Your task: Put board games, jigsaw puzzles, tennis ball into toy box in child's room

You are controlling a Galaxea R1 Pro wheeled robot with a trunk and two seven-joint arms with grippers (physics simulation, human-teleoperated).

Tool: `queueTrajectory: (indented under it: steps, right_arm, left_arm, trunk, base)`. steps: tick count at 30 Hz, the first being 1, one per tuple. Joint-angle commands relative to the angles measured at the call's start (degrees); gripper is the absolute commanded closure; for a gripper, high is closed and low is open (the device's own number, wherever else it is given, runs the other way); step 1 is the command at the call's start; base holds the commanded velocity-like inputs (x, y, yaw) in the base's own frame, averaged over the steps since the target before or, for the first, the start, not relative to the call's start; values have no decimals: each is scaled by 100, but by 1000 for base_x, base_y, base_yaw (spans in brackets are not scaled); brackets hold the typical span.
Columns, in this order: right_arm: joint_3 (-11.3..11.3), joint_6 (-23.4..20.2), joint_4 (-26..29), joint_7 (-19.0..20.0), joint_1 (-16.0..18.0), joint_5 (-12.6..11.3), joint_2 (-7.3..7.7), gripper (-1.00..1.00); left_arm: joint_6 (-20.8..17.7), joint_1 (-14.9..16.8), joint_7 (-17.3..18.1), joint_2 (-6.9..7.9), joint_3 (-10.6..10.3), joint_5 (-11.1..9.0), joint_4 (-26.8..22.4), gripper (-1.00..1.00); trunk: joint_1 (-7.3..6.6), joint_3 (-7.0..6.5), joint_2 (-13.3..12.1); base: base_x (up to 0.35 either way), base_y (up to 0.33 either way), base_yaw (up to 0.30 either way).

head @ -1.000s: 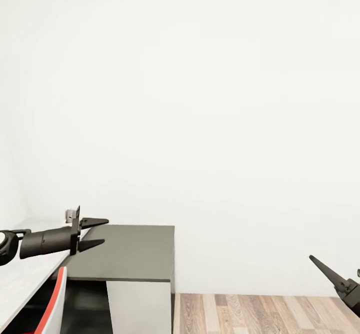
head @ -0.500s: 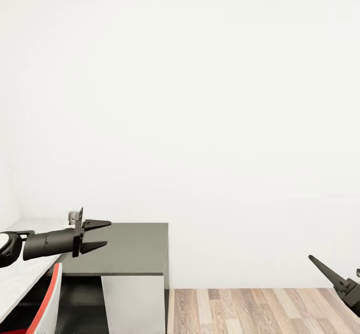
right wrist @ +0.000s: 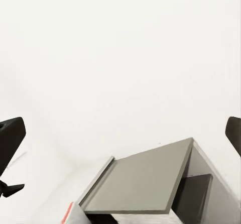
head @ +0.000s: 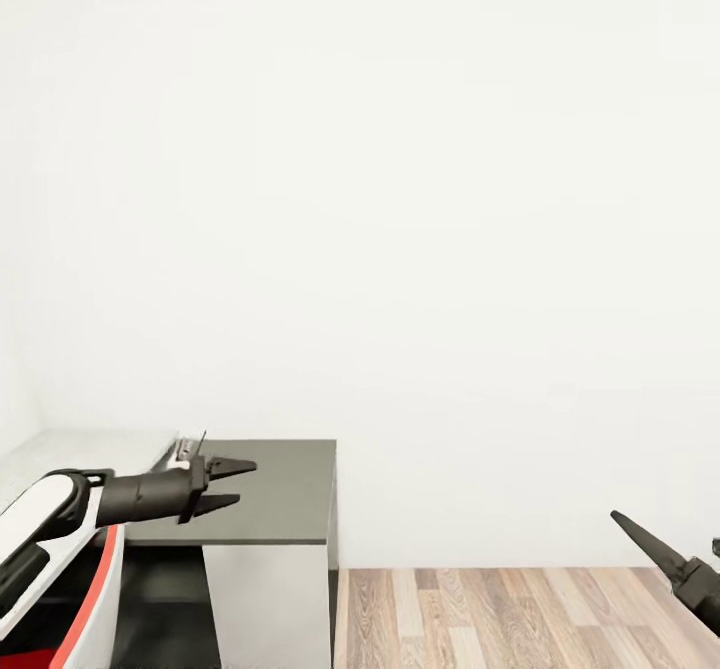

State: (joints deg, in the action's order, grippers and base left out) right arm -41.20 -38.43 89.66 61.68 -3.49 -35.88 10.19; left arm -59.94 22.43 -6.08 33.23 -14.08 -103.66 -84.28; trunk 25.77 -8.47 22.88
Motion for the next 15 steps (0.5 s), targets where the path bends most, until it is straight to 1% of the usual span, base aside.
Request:
queueTrajectory:
  steps: [1, 2, 4, 5, 6, 7, 8, 9, 11, 12, 13, 14, 15]
  right_arm:
    - [-3, -43, 1, -64, 0, 32, 2, -100]
    - [-6, -46, 0, -159, 7, 163, 0, -100]
    - [-8, -45, -2, -230, 13, 280, -5, -100]
    - [-9, -44, -5, -278, 20, 370, -12, -100]
    - [-9, -43, -6, -296, 23, 404, -17, -100]
    - [-8, -43, -9, -322, 28, 452, -23, -100]
    - [-7, -43, -11, -334, 31, 469, -25, -100]
    - [3, -42, -14, -369, 35, 494, -24, -100]
    - [33, -42, -17, -427, 36, 512, -16, -100]
    - [78, -42, -21, -513, 38, 526, -10, -100]
    - [104, -42, -22, -568, 39, 532, -8, -100]
    - [161, -42, -26, -706, 43, 537, -5, -100]
    - [192, -42, -28, -788, 46, 541, -4, -100]
  left_arm:
    - [-6, 10, -65, -52, -6, 43, -1, -100]
    - [-6, 17, -82, -156, -3, 243, 4, -100]
    - [-6, 23, -106, -266, -1, 451, 12, -100]
    - [-6, 27, -134, -377, 0, 672, 18, -100]
    - [-5, 30, -149, -430, 0, 786, 23, -100]
    - [-1, 34, -181, -531, 1, 1023, 30, -100]
    - [2, 36, -200, -581, 1, 1144, 35, -100]
    - [18, 38, -247, -680, 1, 1390, 46, -100]
    - [35, 40, -297, -778, 3, 1627, 61, -100]
    - [54, 41, -348, -879, 6, 1851, 77, -100]
    - [66, 41, -371, -928, 9, 1958, 86, -100]
    - [95, 42, -416, -1016, 16, 2162, 112, -100]
    - [111, 42, -434, -1050, 22, 2258, 133, -100]
  trunk:
    - [2, 10, 4]
    - [2, 20, 4]
    - [2, 39, 4]
    - [2, 48, 4]
    - [2, 58, 4]
    - [2, 67, 4]
    - [2, 76, 4]
    - [2, 86, 4]
    - [2, 105, 4]
    - [2, 114, 4]
    - [2, 124, 4]
    - [2, 133, 4]
    - [2, 142, 4]
  base:
    - [0, 0, 0]
    - [0, 0, 0]
    - [0, 0, 0]
    - [0, 0, 0]
    - [0, 0, 0]
    - [0, 0, 0]
    - [0, 0, 0]
    - [0, 0, 0]
    - [0, 0, 0]
    - [0, 0, 0]
    - [0, 0, 0]
    - [0, 0, 0]
    - [0, 0, 0]
